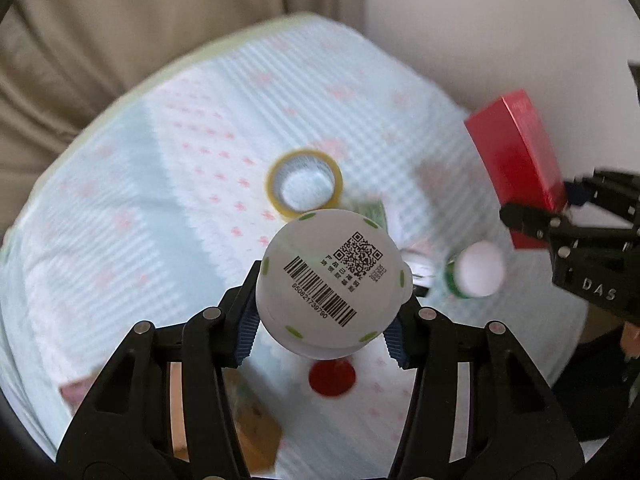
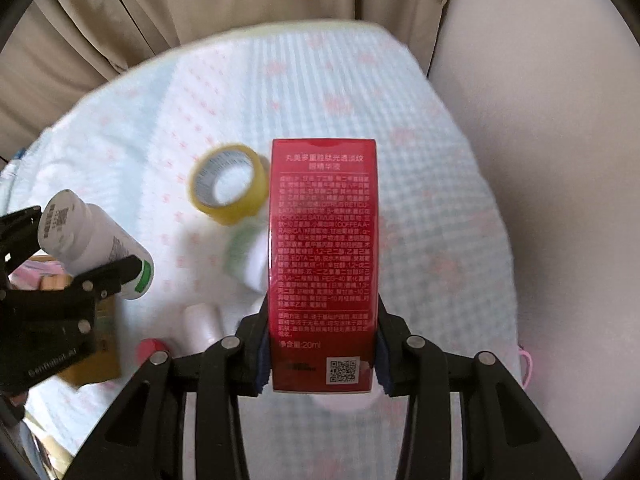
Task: Organize rigid objects
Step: 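Carry bottle and red box into the cardboard box and release both, then grasp the red lid with left tool while right tool grasps the white-lidded jar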
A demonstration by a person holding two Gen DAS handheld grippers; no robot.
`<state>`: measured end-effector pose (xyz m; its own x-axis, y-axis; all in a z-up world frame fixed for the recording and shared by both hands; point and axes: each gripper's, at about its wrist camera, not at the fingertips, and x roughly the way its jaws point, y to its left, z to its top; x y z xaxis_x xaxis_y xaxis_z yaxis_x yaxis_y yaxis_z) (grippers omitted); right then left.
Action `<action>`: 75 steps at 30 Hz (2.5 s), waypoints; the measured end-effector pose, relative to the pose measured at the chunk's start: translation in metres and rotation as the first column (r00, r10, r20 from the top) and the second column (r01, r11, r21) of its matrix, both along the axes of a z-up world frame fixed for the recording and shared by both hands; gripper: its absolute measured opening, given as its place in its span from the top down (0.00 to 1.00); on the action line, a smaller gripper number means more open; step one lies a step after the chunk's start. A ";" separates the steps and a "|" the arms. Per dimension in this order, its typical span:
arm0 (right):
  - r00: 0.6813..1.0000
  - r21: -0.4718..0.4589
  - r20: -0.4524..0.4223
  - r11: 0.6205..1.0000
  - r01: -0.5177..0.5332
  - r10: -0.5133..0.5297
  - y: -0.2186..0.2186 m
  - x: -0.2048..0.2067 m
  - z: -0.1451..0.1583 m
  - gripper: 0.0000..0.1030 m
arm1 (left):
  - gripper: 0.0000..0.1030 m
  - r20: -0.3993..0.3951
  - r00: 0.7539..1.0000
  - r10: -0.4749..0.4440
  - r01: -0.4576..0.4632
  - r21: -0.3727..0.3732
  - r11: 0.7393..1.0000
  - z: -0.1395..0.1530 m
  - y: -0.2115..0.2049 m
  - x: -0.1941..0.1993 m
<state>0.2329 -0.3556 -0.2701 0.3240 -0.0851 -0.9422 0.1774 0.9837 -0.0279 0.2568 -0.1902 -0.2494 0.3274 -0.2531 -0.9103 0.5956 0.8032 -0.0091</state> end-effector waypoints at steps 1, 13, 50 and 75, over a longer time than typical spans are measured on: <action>1.000 0.001 0.015 1.000 -0.007 0.007 0.006 -0.006 0.013 0.64 | 0.53 0.015 1.000 0.024 -0.024 -0.014 1.000 0.016 0.010 -0.008; 0.971 0.027 0.136 0.979 -0.200 0.195 0.119 -0.056 0.112 0.64 | 0.53 0.058 0.968 0.244 -0.241 -0.058 0.969 0.091 0.153 -0.064; 0.971 0.256 -0.236 0.963 0.085 -0.023 0.366 0.003 -0.103 0.64 | 0.54 -0.311 0.948 0.062 0.008 0.219 0.976 -0.152 0.336 0.049; 0.960 0.098 -0.135 0.967 -0.234 0.246 0.364 -0.006 -0.086 0.00 | 0.00 -0.230 0.968 0.098 -0.068 0.136 0.988 -0.096 0.350 0.035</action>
<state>0.2271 0.0079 -0.3559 0.1852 0.0565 -0.9811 -0.0647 0.9969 0.0452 0.2920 0.1597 -0.3458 0.1153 -0.1127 -0.9869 0.5201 0.8533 -0.0367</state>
